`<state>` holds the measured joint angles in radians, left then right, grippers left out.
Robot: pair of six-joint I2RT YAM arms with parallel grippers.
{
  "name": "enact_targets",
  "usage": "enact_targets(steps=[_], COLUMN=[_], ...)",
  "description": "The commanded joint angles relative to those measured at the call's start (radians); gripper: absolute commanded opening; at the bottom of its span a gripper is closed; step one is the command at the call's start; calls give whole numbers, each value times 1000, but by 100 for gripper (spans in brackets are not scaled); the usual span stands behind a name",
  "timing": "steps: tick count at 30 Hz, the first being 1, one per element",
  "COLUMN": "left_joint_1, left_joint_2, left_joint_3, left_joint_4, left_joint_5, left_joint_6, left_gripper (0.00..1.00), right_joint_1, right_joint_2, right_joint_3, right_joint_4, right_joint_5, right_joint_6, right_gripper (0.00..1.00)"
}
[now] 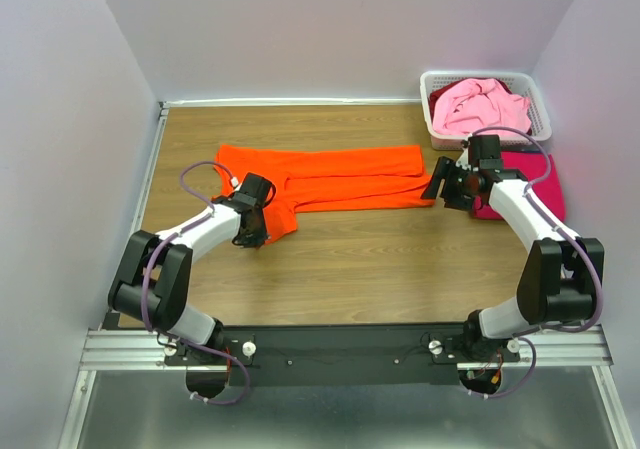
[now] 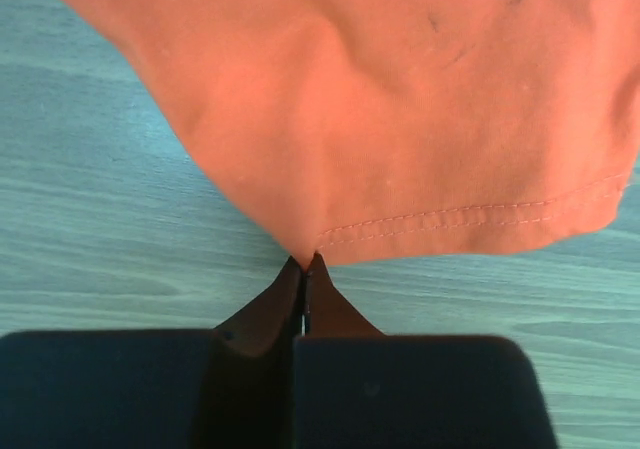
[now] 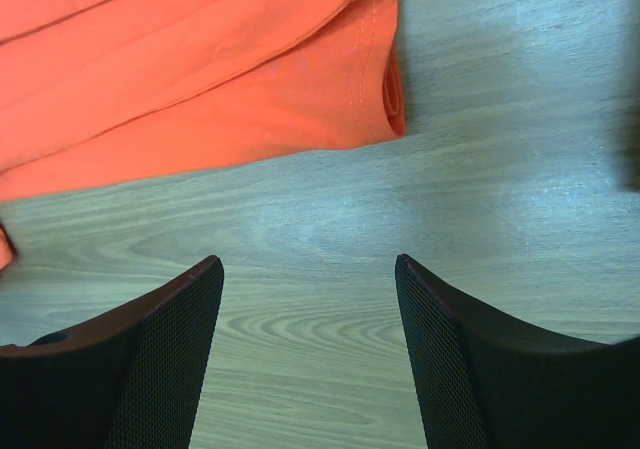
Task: Fold and stack the t-shirts
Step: Fold the tshirt
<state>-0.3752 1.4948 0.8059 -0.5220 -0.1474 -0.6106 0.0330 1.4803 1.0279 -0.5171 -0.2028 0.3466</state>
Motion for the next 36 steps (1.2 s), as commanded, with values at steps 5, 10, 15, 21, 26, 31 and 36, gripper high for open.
enact_targets(steps=[5,10,15,21,26,31,36], left_joint_1=[12,56,90,122,154,196,210], left_joint_2=[-16,120,289,426,498,512,519], left_joint_3=[183,390,594,772,835,800,771], left_joint_4=[-7,30,62,91,86,128,157], left_joint_5=[-96,-126,-118,-113,-101,-83,-58], left_joint_6=[29,87,146,164,149,124,120], left_gripper=[0,0,0,0,0,0,0], right_joint_1=[4,5,7,8,10,27,61], right_joint_2=[-15,-20,-23,0,26,49,95], right_joint_3=[-8,-14,-19,-20,-6,14,41], right_joint_4=[8,8,11,20,34,71,107], right_joint_5=[-27,-23,-23,-38,-79,-133,-156], right_joint_6=[-9,-6,-8,-8,-18,-23,-17], right_gripper=[76,76,76,76,76,76,76])
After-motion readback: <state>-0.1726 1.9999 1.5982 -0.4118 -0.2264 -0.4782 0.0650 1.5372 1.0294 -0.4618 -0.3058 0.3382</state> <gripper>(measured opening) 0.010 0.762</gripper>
